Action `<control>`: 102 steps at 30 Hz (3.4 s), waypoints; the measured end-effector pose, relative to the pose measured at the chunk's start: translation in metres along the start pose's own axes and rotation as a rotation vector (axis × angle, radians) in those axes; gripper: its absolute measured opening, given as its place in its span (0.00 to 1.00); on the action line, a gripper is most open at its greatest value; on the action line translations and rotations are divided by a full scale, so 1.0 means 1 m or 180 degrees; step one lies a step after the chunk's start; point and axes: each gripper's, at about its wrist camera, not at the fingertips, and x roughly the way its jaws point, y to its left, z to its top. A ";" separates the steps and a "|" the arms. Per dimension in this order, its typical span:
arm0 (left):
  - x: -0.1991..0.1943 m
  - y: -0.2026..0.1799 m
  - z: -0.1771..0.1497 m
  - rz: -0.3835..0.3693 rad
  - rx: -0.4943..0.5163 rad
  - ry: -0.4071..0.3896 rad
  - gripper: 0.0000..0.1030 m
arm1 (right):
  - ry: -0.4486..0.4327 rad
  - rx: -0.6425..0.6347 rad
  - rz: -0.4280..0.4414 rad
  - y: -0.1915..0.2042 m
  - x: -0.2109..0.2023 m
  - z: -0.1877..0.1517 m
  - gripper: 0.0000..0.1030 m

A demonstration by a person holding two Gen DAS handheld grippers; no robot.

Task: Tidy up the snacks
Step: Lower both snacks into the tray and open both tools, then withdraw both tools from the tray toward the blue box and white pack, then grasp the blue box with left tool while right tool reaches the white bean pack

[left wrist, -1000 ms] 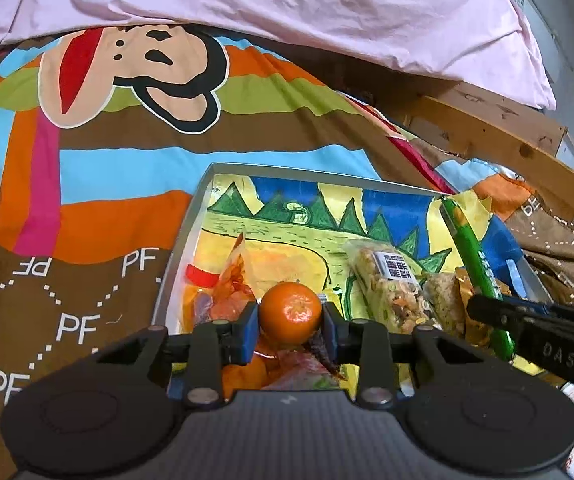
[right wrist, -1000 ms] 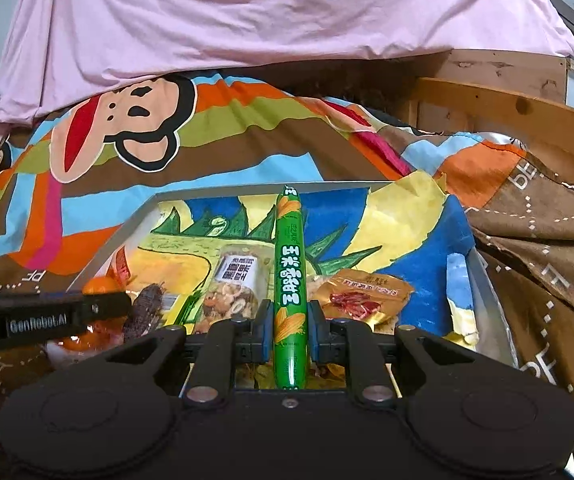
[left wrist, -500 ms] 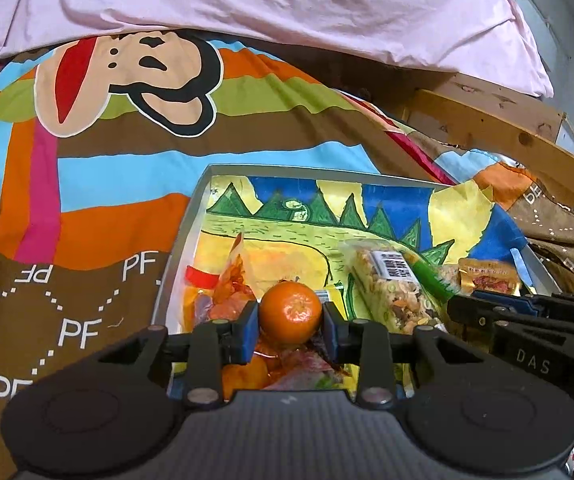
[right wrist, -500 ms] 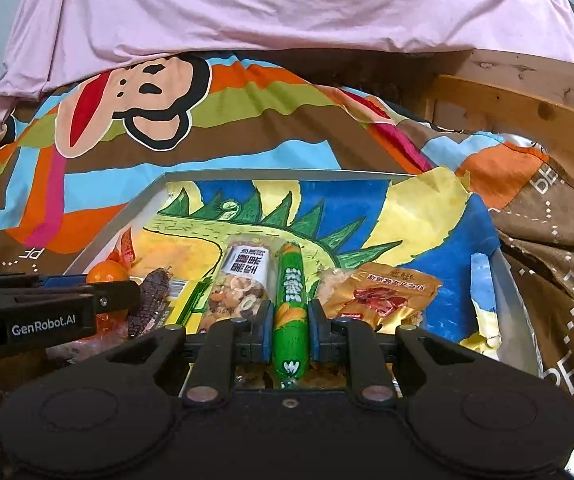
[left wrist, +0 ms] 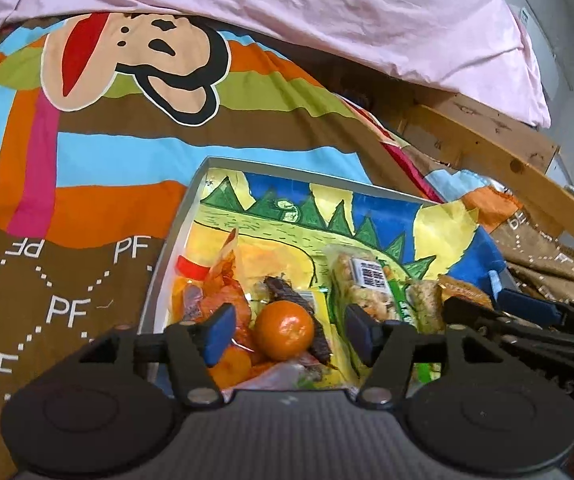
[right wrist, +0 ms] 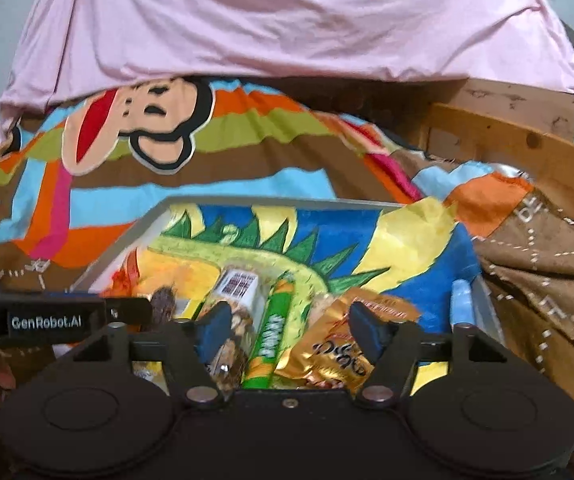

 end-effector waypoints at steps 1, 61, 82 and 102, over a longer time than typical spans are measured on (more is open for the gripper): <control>-0.002 -0.001 0.000 0.0003 -0.0006 -0.0005 0.70 | -0.0021 0.0012 -0.0015 -0.002 -0.004 0.001 0.72; -0.191 -0.121 -0.126 0.0246 0.1469 0.0121 1.00 | 0.0606 -0.0216 -0.0548 -0.053 -0.224 -0.080 0.99; -0.162 -0.122 -0.137 0.0260 0.1566 0.0346 1.00 | 0.0878 -0.0707 -0.0450 -0.049 -0.192 -0.087 0.99; -0.082 -0.140 -0.139 -0.0186 0.1922 0.0468 1.00 | 0.0795 -0.1349 -0.0525 -0.076 -0.145 -0.102 0.99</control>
